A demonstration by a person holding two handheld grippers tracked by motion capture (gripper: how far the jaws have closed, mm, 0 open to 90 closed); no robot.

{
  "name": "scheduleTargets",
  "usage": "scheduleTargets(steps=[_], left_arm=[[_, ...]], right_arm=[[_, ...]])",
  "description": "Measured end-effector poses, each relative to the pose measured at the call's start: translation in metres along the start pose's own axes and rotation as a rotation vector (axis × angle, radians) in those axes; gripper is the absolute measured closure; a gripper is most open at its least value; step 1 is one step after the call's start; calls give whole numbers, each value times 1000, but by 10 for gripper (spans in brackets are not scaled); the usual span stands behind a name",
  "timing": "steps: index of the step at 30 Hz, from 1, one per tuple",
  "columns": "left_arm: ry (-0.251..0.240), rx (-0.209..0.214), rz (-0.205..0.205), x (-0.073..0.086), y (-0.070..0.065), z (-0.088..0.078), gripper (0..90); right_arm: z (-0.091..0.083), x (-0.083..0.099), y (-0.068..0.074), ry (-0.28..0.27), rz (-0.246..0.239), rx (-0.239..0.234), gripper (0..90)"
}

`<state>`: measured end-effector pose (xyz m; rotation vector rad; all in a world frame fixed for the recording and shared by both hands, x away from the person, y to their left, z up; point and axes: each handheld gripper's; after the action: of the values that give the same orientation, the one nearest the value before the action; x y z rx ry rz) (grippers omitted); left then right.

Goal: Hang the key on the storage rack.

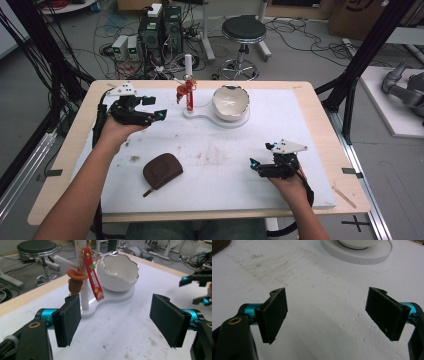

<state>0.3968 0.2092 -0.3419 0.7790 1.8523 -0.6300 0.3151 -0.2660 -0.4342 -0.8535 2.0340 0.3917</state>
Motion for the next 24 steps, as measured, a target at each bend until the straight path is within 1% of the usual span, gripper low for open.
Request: scheduleTargets(steps=[3, 4, 6, 7, 11, 13, 14, 17, 24], left_arm=[[7, -10, 13, 12, -5, -4, 231], [12, -27, 13, 16, -7, -5, 229], [28, -75, 33, 26, -11, -7, 220], [36, -82, 45, 31, -13, -8, 220], [30, -64, 29, 50, -18, -11, 213], [33, -63, 21, 57, -19, -13, 207], [35, -65, 15, 60, -19, -13, 195], [31, -94, 17, 66, -21, -16, 175], [39, -83, 9, 75, -22, -20, 175]], right_arm=[[1, 0, -1, -1, 2, 5, 179], [1, 0, -2, 1, 7, 5, 179], [0, 0, -3, -4, 9, 9, 179], [0, 0, -3, -5, 15, 10, 179], [-1, 0, -4, -9, 16, 13, 179], [-1, 0, -4, -9, 18, 13, 179], [-1, 1, -4, -9, 17, 13, 179], [-2, 1, -5, -7, 18, 11, 179], [-4, 4, -8, -9, 17, 11, 179]])
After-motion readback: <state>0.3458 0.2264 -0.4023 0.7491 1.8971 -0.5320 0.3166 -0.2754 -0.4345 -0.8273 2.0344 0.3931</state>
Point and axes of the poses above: each handheld gripper's, and its own axes: z roughly forward along the jaws, x roughly out of its underside, y roughly to its left, and after that the axes turned 3 degrees about -x, right-handed
